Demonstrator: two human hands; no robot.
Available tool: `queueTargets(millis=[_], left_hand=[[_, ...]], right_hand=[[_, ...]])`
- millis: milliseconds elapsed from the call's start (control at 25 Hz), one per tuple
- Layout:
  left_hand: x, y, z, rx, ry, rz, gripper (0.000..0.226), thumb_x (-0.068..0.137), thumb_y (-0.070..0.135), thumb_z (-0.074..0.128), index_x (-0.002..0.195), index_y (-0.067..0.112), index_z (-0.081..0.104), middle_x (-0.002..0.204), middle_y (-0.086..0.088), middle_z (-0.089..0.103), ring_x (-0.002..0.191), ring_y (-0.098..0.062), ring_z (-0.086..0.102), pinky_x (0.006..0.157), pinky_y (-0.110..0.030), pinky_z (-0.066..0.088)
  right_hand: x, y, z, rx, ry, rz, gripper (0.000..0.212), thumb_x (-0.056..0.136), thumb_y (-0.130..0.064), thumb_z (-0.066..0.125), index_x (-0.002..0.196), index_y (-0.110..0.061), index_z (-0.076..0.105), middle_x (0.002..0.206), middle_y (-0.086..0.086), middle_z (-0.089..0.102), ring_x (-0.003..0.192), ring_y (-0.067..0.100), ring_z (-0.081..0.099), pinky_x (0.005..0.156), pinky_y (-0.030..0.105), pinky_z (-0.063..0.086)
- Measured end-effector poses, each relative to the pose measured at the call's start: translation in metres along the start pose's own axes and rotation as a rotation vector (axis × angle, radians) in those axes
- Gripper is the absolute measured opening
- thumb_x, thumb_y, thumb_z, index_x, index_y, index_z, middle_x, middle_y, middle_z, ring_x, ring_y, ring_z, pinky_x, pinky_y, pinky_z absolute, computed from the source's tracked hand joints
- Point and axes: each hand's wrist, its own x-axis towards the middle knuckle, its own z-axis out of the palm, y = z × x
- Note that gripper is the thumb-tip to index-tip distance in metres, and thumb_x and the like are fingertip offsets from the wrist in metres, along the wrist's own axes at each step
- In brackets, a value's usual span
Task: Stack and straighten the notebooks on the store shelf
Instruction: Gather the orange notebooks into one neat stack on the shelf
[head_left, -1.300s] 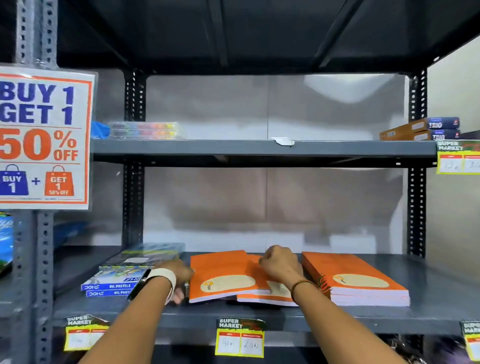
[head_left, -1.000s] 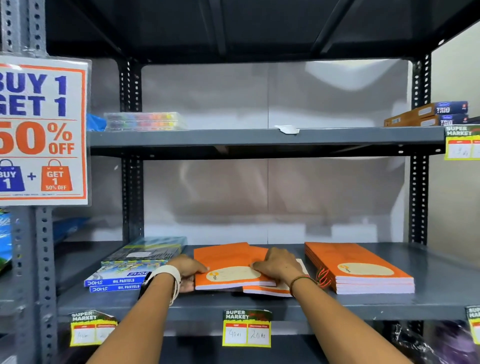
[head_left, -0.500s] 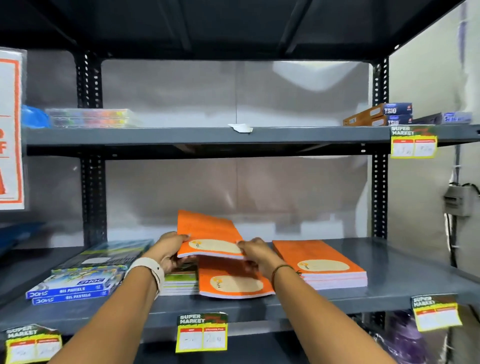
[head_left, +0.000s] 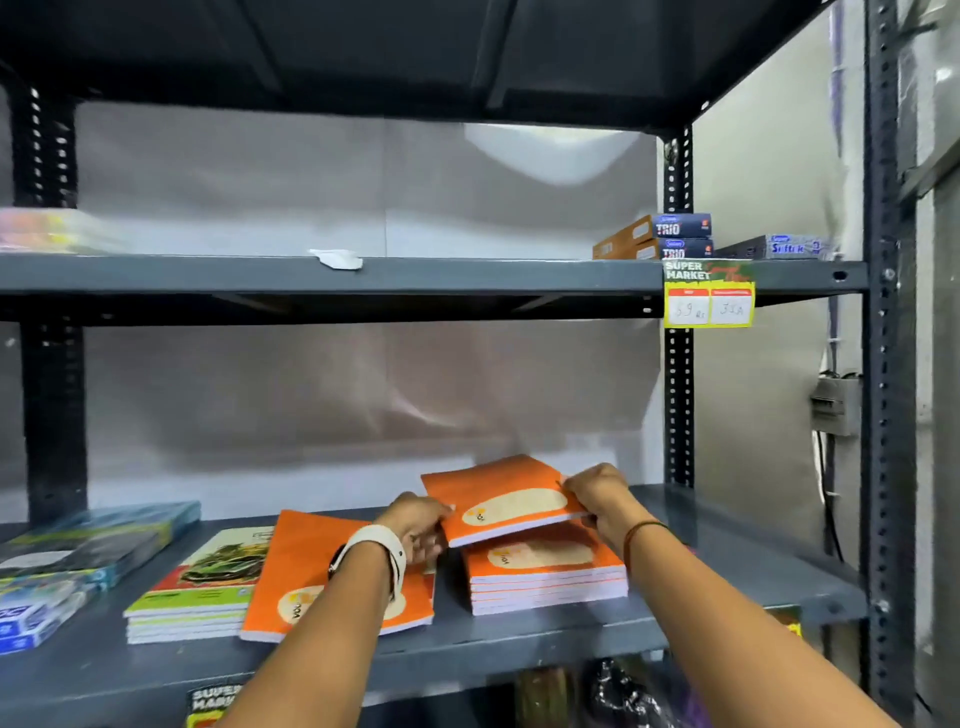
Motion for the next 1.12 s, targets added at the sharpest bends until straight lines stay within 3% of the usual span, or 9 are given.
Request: queueTargets(millis=[200,360,560,760,880,1000,1120], left_hand=[[0.023,-0.019,0.027,0.139,0.004,-0.048,0.030,0.090,0.027,0.058,0.066,0.014,0.048,0.056,-0.001,0.047,0.043,-0.008,0.039,0.033,-0.016,0.037],[0.028,-0.020,0.027,0.217,0.081,-0.024,0.030,0.086,0.030,0.062,0.062,0.015,0.053,0.031,0.006,0.051,0.036,-0.008,0.044,0.033,-0.011,0.037],[0.024,-0.019,0.026,0.288,0.072,-0.020,0.027,0.081,0.031,0.068,0.064,0.012,0.057,0.030,0.007,0.055,0.025,-0.005,0.048,0.035,-0.012,0.042],[0.017,-0.018,0.028,0.303,0.060,-0.011,0.029,0.083,0.030,0.067,0.063,0.013,0.055,0.027,0.008,0.053,0.022,-0.004,0.046,0.034,-0.012,0.041],[0.013,-0.018,0.027,0.325,0.059,-0.009,0.029,0.082,0.031,0.067,0.063,0.013,0.056,0.032,0.006,0.055,0.030,-0.007,0.048,0.037,-0.014,0.042],[0.013,-0.020,0.027,0.322,0.046,0.004,0.028,0.082,0.032,0.067,0.064,0.012,0.058,0.047,0.001,0.057,0.040,-0.011,0.050,0.041,-0.017,0.043],[0.011,-0.022,0.028,0.307,0.042,0.018,0.029,0.083,0.032,0.066,0.063,0.013,0.057,0.048,0.000,0.055,0.041,-0.011,0.049,0.042,-0.018,0.042]], right_hand=[[0.022,0.033,-0.008,-0.199,-0.063,-0.009,0.027,0.079,-0.031,0.072,0.079,-0.010,0.055,0.094,0.014,0.066,0.087,0.028,0.062,0.071,0.035,0.049],[0.026,0.041,-0.008,-0.292,-0.069,-0.045,0.030,0.081,-0.035,0.070,0.091,-0.011,0.055,0.106,0.011,0.067,0.100,0.029,0.063,0.086,0.037,0.053],[0.021,0.036,-0.014,-0.530,-0.125,-0.079,0.036,0.079,-0.045,0.068,0.065,-0.016,0.052,0.088,0.007,0.068,0.086,0.025,0.067,0.068,0.030,0.051],[0.011,0.031,-0.024,-0.555,-0.144,-0.054,0.040,0.078,-0.046,0.069,0.058,-0.016,0.051,0.057,0.000,0.058,0.049,0.015,0.057,0.042,0.023,0.039],[0.006,0.031,-0.027,-0.541,-0.144,-0.060,0.038,0.075,-0.042,0.073,0.060,-0.016,0.050,0.060,0.001,0.058,0.050,0.017,0.056,0.045,0.023,0.041],[0.003,0.033,-0.027,-0.547,-0.122,-0.075,0.036,0.073,-0.041,0.074,0.066,-0.015,0.051,0.076,0.006,0.064,0.063,0.022,0.060,0.055,0.026,0.048],[0.000,0.034,-0.028,-0.575,-0.090,-0.092,0.034,0.073,-0.042,0.075,0.068,-0.015,0.054,0.081,0.007,0.064,0.078,0.026,0.063,0.062,0.027,0.046]])
